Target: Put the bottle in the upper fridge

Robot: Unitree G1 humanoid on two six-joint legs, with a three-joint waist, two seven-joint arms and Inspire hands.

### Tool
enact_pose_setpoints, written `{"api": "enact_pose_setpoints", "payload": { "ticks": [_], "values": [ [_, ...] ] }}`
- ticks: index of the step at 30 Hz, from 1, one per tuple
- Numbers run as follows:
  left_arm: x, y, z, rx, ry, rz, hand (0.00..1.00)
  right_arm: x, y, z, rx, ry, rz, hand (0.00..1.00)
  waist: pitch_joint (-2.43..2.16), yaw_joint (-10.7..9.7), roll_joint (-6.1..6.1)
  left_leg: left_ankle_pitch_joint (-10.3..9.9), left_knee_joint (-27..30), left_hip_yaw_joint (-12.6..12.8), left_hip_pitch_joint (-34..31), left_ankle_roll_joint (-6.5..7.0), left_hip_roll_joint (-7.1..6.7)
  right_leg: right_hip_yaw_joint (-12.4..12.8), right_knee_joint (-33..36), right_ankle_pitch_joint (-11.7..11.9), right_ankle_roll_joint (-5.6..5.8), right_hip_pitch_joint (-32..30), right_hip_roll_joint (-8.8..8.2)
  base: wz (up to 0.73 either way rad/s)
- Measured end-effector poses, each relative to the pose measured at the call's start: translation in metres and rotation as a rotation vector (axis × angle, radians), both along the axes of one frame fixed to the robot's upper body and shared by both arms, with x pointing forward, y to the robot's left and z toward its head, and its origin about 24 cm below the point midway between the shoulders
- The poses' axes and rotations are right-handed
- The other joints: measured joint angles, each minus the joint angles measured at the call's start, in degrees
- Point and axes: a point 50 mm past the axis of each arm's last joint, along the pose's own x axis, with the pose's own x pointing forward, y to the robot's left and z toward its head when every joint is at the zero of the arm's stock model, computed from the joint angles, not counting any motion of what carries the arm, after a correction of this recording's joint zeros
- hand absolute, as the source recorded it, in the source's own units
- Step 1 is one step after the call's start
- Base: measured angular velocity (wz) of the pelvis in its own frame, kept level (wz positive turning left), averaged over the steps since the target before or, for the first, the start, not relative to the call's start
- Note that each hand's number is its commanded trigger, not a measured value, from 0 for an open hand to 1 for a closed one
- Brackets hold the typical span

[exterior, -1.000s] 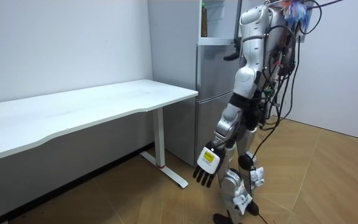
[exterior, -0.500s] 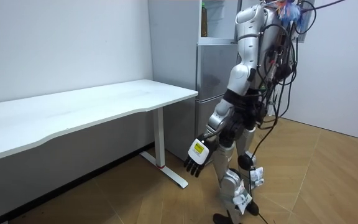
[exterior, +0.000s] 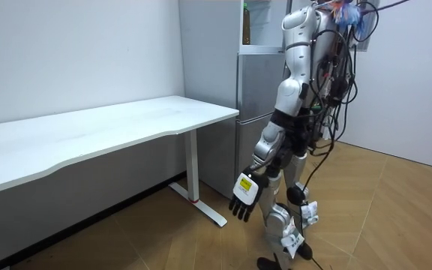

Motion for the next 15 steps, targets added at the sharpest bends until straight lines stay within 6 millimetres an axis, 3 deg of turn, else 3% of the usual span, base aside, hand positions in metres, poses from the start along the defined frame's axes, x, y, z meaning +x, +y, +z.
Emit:
{"api": "enact_pose_setpoints", "payload": {
  "ticks": [6,10,15],
  "values": [
    [0.002,0.000,0.000,0.003,0.013,-0.015,0.00,0.003,0.004,-0.009,0.126,0.050,-0.007,0.00,-0.09,0.4,-0.46,0.0,0.1,-0.4,0.1,0.00,-0.11,-0.4,-0.8,0.0,0.03,0.5,-0.09,0.04],
    [0.000,0.000,0.000,0.002,0.025,-0.016,0.00,-0.003,0.007,-0.016,0.198,0.095,-0.061,0.00,0.36,0.4,-0.94,0.0,0.9,-0.9,0.0,0.00,-0.12,-0.9,-1.0,0.0,0.03,1.2,-0.19,0.07],
    [0.004,0.001,0.000,0.007,0.029,-0.027,0.00,-0.014,0.009,-0.023,0.279,0.120,-0.177,0.00,0.42,0.4,-1.05,0.0,0.9,-1.4,0.0,-0.01,0.04,-0.7,-0.9,-0.4,-0.02,1.1,-0.19,0.04]
  ]
}}
